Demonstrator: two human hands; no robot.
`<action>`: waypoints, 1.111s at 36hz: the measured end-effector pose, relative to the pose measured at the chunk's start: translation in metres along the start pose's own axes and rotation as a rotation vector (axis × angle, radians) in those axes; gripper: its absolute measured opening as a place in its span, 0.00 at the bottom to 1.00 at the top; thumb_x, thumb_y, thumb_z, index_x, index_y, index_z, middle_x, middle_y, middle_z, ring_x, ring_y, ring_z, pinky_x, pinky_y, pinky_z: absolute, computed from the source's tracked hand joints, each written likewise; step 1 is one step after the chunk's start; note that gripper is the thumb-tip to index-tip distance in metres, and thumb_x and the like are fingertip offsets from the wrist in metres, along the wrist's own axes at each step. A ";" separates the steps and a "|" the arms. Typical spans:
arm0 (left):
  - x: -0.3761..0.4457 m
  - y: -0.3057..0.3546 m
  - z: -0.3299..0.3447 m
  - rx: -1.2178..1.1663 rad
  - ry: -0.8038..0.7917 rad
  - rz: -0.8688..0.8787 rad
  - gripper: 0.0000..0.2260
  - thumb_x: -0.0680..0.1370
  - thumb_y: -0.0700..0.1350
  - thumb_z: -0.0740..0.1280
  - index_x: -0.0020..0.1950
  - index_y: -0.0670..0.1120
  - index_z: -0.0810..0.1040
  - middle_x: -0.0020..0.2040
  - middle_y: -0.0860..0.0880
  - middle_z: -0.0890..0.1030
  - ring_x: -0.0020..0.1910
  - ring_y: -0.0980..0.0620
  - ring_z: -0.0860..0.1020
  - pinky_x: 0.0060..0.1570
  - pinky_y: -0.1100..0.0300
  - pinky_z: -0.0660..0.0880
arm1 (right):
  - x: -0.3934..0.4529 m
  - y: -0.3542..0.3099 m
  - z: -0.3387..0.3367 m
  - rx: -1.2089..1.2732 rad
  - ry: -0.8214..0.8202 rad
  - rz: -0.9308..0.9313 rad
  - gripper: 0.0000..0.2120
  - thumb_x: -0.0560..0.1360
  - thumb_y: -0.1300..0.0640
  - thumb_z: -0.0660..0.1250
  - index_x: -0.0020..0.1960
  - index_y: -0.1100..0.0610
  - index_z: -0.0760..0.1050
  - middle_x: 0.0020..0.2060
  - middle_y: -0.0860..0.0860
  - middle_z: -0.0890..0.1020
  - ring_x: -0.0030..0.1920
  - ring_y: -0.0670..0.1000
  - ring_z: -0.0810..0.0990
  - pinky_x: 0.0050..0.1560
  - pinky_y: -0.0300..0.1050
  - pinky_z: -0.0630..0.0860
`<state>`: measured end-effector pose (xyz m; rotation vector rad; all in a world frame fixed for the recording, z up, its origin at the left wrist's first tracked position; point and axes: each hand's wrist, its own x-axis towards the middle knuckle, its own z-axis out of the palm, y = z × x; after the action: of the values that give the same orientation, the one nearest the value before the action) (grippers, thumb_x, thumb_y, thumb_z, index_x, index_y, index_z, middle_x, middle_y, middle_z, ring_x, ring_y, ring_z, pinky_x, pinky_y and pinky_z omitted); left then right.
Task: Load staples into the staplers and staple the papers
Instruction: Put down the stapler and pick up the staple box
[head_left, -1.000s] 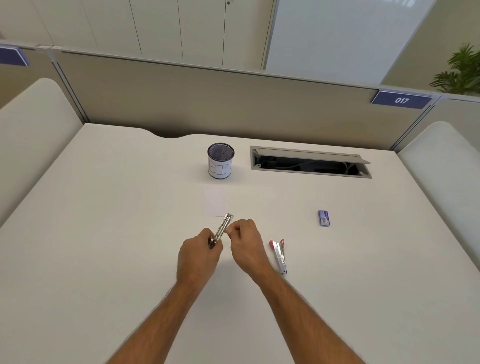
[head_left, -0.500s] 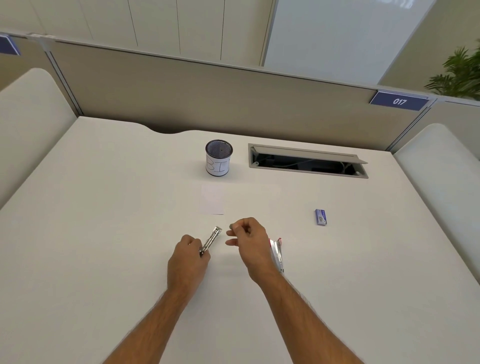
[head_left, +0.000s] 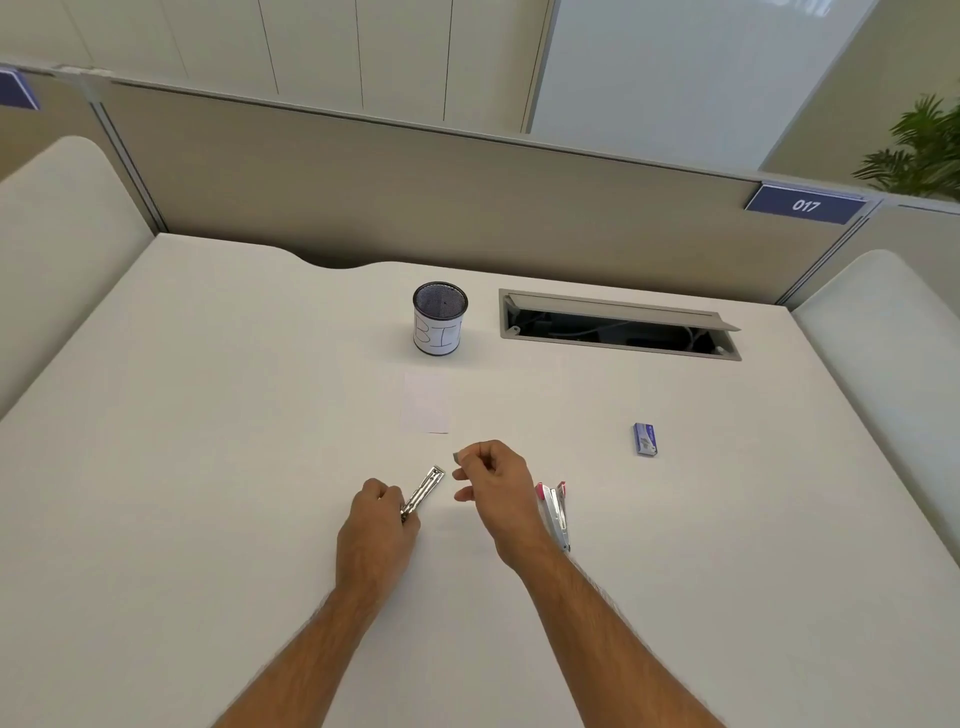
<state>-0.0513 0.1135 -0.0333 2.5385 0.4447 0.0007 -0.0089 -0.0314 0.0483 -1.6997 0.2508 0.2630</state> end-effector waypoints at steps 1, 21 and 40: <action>0.001 -0.001 0.000 0.004 0.003 0.002 0.05 0.78 0.45 0.67 0.47 0.43 0.78 0.50 0.50 0.74 0.46 0.49 0.76 0.40 0.53 0.77 | 0.000 0.000 0.000 -0.003 -0.008 0.003 0.06 0.80 0.61 0.64 0.50 0.62 0.79 0.50 0.52 0.84 0.42 0.44 0.83 0.37 0.36 0.78; 0.017 0.056 -0.058 -0.862 -0.187 -0.058 0.05 0.81 0.46 0.69 0.47 0.49 0.84 0.44 0.52 0.86 0.47 0.52 0.83 0.49 0.60 0.77 | 0.015 0.002 0.004 -0.035 -0.064 0.006 0.07 0.82 0.59 0.64 0.50 0.60 0.79 0.44 0.48 0.81 0.44 0.45 0.78 0.39 0.37 0.79; 0.052 0.063 -0.079 -1.018 -0.267 -0.218 0.09 0.78 0.47 0.72 0.40 0.44 0.82 0.36 0.51 0.79 0.40 0.51 0.72 0.43 0.56 0.67 | 0.041 -0.021 -0.001 -0.255 -0.164 -0.344 0.09 0.77 0.62 0.70 0.55 0.52 0.83 0.46 0.43 0.86 0.48 0.43 0.82 0.48 0.35 0.77</action>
<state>0.0100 0.1221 0.0617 1.4605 0.4536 -0.1518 0.0365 -0.0296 0.0550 -1.9263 -0.2050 0.1817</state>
